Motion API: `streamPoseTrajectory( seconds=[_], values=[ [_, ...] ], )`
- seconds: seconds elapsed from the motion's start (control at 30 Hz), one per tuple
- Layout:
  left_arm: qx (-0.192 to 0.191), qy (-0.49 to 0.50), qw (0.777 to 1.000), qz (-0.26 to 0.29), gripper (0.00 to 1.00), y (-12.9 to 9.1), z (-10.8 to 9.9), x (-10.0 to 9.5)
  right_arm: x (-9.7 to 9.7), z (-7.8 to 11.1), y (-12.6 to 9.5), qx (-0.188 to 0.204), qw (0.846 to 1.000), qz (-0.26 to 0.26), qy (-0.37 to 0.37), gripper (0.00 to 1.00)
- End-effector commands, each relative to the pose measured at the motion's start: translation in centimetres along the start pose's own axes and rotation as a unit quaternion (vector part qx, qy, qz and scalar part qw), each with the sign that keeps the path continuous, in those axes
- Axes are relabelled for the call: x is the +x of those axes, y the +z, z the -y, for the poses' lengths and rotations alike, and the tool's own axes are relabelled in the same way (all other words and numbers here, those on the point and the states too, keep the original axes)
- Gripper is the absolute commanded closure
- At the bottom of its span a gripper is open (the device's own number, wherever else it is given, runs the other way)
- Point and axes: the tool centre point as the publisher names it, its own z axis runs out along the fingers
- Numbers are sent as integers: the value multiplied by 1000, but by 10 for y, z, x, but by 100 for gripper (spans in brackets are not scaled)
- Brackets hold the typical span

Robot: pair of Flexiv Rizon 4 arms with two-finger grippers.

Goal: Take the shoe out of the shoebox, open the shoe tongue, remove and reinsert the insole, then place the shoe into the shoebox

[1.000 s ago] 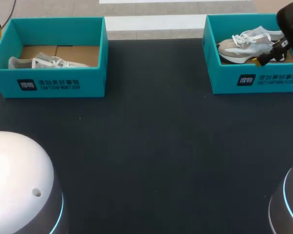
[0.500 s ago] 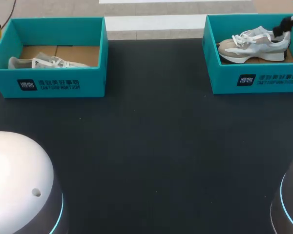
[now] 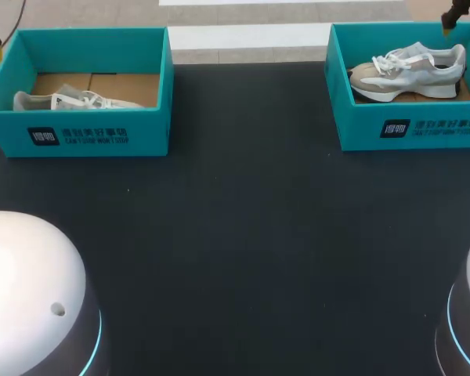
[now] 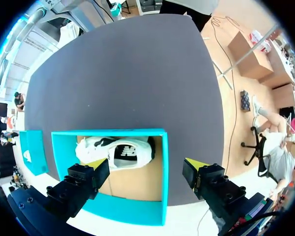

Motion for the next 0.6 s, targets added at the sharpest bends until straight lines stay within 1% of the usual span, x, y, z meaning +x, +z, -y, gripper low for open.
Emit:
streamPoseTrajectory(
  seconds=[0.03, 0.13, 0.17, 0.2, 0.23, 0.27, 0.3, 0.33, 0.37, 0.4, 0.47, 0.5, 0.53, 0.6],
  values=[
    [1, 0, 1000, -1, 0, -1, 0, 0, 0, -3, -1, 9, 1000, 0, 0, 0],
    [1, 0, 1000, -1, 0, -1, 0, 0, 0, -3, -1, 9, 1000, 0, 0, 0],
    [1, 0, 1000, -1, 0, -1, 0, 0, -2, -4, 7, 13, 1000, -9, 13, 0],
    [1, 0, 1000, -1, 0, -1, 0, 0, -4, -7, 13, 33, 999, -2, 16, 0],
    [1, 0, 1000, -1, 0, -1, 0, 0, -6, -11, 17, 35, 999, 15, 12, 0],
    [1, 0, 1000, -1, 0, -1, 0, 0, -9, -15, 23, 42, 999, 12, 22, 0],
    [1, 0, 1000, -1, 0, -1, 0, 0, -13, -19, 28, 46, 998, 15, 37, 0],
    [1, 0, 1000, -1, 0, -1, 0, 0, -17, -23, 32, 40, 998, 17, 46, 0],
    [1, 0, 1000, -1, 0, -1, 0, 0, -21, -27, 37, 49, 998, 13, 47, 0],
    [1, 0, 1000, -1, 0, -1, 0, 0, -26, -31, 42, 51, 997, 31, 55, 0],
    [1, 0, 1000, -1, 0, -1, 0, 0, -31, -38, 49, 62, 996, 27, 49, 0],
    [1, 0, 1000, -1, 0, -1, 0, 0, -33, -41, 51, 59, 996, 31, 55, 0],
    [1, 0, 1000, -1, 0, -1, 0, 0, -35, -44, 55, 67, 996, 26, 52, 0],
    [1, 0, 1000, -1, 0, -1, 0, 0, -41, -49, 62, 70, 995, 32, 60, 0]
  ],
)
